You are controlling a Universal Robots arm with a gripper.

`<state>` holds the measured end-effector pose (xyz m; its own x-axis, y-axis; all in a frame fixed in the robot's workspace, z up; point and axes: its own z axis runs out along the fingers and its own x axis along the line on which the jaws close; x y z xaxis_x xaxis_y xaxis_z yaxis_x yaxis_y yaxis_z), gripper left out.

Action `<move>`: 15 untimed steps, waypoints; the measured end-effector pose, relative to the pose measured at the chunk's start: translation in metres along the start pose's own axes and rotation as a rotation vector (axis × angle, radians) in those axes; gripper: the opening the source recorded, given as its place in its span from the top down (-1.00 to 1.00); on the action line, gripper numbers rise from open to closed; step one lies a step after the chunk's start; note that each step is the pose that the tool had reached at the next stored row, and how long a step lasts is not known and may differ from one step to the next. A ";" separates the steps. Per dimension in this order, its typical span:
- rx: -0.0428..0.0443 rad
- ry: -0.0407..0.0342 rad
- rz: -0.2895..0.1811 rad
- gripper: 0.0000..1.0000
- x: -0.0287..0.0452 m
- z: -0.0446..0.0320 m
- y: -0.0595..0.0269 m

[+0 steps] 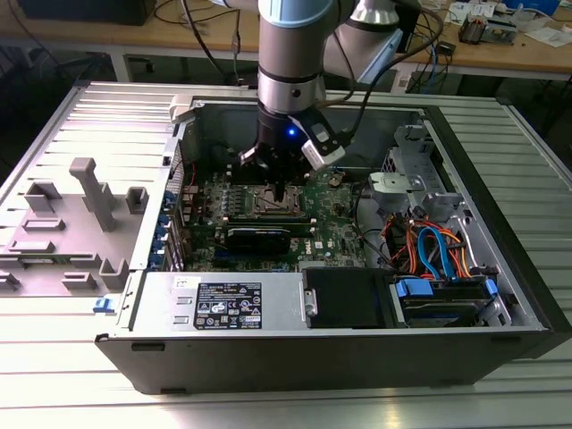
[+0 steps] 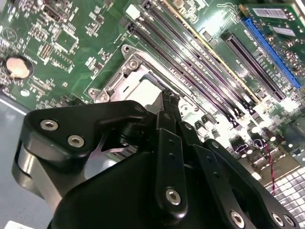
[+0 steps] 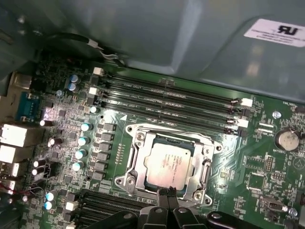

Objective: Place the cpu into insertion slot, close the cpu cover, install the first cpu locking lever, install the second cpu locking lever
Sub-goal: 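Install the second cpu locking lever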

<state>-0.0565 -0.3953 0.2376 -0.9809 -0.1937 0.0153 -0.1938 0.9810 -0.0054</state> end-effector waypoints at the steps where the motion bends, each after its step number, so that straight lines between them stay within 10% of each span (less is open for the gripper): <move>1: 0.0011 0.0004 0.012 0.76 -0.0003 0.0000 -0.0001; 15: 0.0096 0.0048 0.083 0.76 -0.0073 -0.0014 -0.0022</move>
<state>-0.0490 -0.3960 0.2389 -0.9936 -0.1115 0.0193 -0.1118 0.9936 -0.0164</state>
